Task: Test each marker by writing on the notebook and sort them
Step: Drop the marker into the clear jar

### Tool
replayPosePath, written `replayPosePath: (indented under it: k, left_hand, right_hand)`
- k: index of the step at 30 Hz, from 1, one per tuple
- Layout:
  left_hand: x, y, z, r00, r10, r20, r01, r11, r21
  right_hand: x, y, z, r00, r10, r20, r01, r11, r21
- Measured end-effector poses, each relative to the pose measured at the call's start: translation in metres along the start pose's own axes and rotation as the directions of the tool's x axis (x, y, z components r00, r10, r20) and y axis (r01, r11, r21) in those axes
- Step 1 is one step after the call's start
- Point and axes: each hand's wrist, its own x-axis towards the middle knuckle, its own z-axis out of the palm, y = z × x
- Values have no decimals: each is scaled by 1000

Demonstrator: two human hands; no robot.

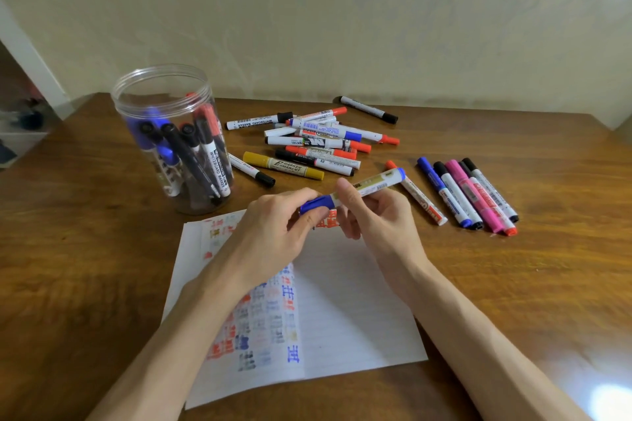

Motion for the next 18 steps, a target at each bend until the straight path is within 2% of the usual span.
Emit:
replayPosePath:
  k: [8, 15, 16, 18]
  left_hand:
    - [2, 9, -9, 991, -66, 118, 98, 949, -298]
    - [1, 7, -13, 966, -131, 222, 233, 810, -538]
    - [1, 7, -13, 966, -128, 224, 233, 806, -544]
    - [0, 5, -12, 981, -97, 170, 165, 878, -449]
  right_hand:
    - [-1, -4, -11, 989, -130, 72, 131, 991, -5]
    - [-1, -8, -16, 978, -160, 135, 163, 987, -11]
    - [-2, -7, -15, 979, -150, 138, 152, 988, -6]
    - [-2, -4, -10, 984, -120, 134, 117, 993, 28]
